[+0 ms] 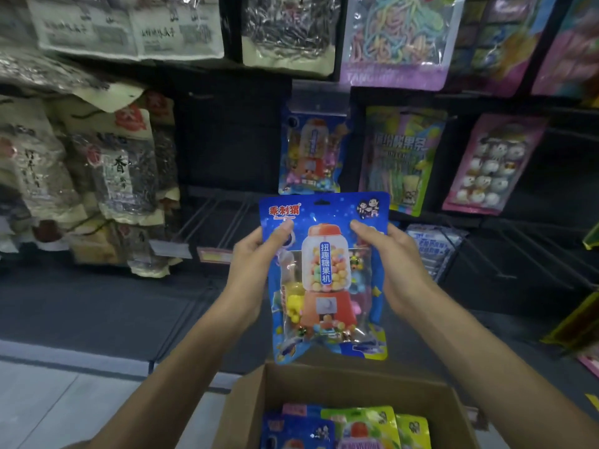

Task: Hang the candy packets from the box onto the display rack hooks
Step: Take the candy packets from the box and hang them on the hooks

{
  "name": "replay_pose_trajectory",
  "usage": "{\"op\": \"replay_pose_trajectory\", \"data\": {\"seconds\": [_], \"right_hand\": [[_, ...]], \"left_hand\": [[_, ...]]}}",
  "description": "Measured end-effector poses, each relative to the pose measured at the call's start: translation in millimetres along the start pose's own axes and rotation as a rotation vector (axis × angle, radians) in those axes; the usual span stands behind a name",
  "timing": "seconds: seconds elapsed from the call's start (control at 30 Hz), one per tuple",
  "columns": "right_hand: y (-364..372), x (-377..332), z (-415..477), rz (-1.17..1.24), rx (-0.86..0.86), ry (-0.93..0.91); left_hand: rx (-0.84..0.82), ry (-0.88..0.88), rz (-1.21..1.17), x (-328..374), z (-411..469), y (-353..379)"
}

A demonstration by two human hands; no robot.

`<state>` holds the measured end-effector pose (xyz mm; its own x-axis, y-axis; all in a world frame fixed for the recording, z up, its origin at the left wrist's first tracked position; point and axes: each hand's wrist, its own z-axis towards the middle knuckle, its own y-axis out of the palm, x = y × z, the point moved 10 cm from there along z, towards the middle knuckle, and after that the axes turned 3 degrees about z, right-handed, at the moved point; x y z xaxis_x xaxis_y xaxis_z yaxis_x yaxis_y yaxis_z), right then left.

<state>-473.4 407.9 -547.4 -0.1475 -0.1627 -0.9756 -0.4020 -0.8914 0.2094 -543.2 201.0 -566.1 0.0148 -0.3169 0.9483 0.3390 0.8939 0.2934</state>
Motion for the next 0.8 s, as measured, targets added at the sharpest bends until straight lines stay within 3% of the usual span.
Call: {"op": "replay_pose_trajectory", "data": {"seconds": [0.07,0.17,0.33,0.4,0.57,0.8], "right_hand": [[8,-1,15,0.020,-0.010,0.020],[9,0,36,0.019,0.020,0.014],[2,-3,55,-0.026,0.088,-0.025],[2,-5,58,-0.028,0.089,-0.040],[2,-22,56,-0.074,0.156,-0.108],[11,-50,51,-0.151,0.141,-0.158]], "left_hand": [[0.061,-0.020,-0.051,8,19,-1],[0.137,0.053,0.117,19,45,-7],[0.277,0.436,0.441,86,72,-12],[0.260,0.530,0.496,117,82,3],[0.129,0.490,0.434,156,96,37],[0.074,0.453,0.279,176,80,42]]}}
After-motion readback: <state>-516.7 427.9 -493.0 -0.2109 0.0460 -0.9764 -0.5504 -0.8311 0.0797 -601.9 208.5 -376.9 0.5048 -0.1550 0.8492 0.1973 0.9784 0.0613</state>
